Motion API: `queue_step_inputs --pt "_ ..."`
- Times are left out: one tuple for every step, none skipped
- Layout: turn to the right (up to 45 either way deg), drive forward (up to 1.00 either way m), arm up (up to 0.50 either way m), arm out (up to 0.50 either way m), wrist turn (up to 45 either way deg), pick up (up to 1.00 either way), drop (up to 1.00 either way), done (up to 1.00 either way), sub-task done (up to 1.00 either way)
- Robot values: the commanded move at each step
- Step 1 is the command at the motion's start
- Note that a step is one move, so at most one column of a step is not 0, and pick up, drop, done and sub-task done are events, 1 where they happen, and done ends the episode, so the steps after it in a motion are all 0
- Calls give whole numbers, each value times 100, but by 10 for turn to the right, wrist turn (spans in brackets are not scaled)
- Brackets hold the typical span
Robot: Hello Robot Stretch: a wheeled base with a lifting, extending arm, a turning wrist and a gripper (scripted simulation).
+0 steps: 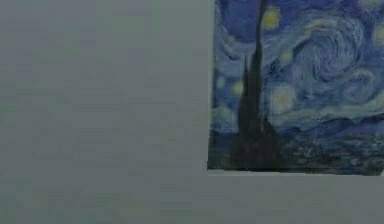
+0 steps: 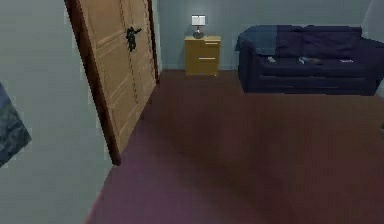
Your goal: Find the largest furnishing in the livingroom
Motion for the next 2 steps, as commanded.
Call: queue_step_inputs --pt "-450 0 0 0 0 0 0 0 0" --pt "-450 0 0 0 0 0 0 0 0"
